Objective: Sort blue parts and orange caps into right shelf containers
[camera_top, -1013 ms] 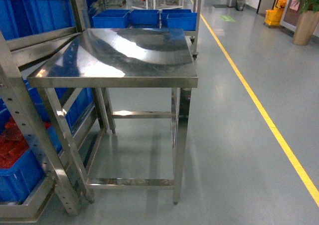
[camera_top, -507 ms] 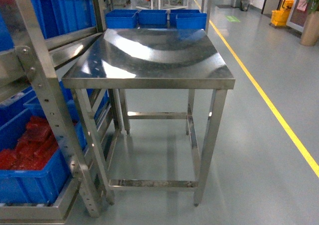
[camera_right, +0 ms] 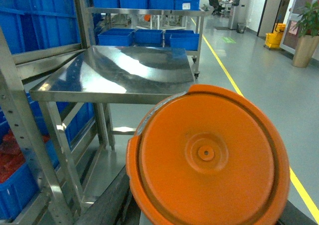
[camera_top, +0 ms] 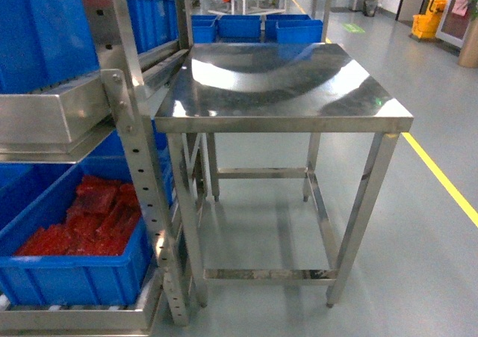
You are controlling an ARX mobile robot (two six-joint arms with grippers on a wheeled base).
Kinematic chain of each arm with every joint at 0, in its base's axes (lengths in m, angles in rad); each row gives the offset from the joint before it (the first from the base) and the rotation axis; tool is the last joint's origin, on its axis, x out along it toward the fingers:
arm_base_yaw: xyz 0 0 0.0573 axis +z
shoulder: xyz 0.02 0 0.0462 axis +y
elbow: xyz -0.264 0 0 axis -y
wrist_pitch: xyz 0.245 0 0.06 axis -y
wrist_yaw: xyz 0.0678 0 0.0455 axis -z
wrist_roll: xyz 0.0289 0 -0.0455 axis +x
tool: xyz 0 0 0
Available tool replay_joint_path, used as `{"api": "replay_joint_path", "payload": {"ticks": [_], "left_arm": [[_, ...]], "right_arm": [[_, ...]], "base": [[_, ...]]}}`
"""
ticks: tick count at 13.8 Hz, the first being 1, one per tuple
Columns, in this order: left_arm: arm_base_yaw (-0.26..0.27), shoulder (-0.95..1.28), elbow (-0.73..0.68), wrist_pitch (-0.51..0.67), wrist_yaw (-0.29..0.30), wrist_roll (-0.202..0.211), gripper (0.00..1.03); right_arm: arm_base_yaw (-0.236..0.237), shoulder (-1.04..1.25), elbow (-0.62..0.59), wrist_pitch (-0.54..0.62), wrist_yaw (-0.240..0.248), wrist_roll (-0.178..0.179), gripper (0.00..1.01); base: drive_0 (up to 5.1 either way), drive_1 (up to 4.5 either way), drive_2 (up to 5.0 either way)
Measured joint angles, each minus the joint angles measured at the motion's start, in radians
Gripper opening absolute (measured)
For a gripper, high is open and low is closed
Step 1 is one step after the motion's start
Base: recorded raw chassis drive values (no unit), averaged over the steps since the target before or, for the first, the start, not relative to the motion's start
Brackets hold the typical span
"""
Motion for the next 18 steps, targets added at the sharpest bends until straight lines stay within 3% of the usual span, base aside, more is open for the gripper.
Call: {"api": "replay_joint_path", "payload": {"ticks": [18], "left_arm": [[0.0, 0.0, 0.0, -0.003, -0.001, 0.0, 0.43]], "right_arm": [[0.0, 0.0, 0.0, 0.0, -0.001, 0.0, 0.42]], "base": [[-4.9, 1.88, 2.9]]}}
